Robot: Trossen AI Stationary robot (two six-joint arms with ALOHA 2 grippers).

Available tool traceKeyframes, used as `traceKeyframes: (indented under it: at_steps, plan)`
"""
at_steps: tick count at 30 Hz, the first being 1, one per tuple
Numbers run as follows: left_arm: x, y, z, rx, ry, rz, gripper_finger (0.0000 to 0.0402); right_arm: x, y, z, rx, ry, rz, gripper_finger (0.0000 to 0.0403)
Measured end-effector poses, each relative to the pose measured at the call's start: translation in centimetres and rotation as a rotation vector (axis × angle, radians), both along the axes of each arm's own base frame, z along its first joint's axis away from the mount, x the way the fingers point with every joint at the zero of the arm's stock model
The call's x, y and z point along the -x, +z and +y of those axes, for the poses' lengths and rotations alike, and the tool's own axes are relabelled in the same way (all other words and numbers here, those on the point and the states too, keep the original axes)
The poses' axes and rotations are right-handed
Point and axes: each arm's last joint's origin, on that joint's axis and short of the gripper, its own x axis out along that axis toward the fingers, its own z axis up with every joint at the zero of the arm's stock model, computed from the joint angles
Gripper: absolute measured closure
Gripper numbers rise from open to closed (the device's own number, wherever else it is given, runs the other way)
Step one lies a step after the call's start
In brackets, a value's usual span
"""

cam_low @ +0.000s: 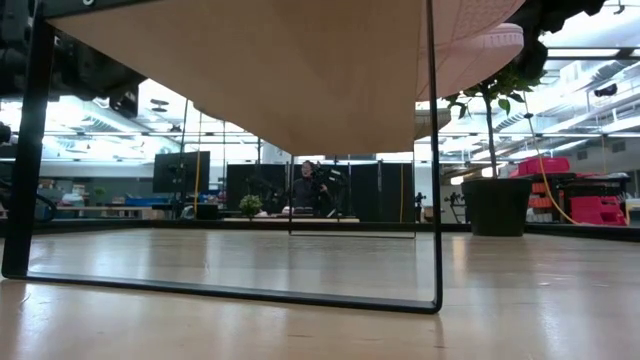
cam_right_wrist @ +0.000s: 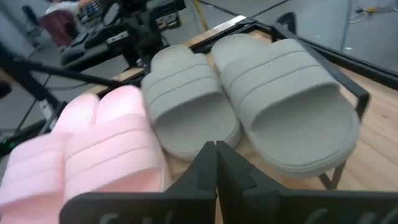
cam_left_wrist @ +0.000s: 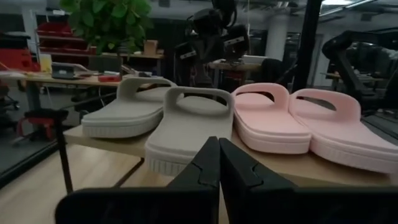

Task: Pick and place slides into the shelf
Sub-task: Return to Home Position

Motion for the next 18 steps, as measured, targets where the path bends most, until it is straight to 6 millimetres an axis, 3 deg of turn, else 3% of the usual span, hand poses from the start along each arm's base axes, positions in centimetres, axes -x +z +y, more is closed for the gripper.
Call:
traceKeyframes:
  at_steps: [9, 18]
  plan:
    - [0.0, -0.1, 0.0, 0.047, -0.006, 0.005, 0.0393, 0.5, 0.3, -0.2, 0.076, 0.079, -0.021, 0.0402]
    - [0.0, -0.1, 0.0, 0.046, -0.003, 0.004, 0.0395, 0.2, -2.6, -0.8, 0.083, 0.204, -0.12, 0.0403]
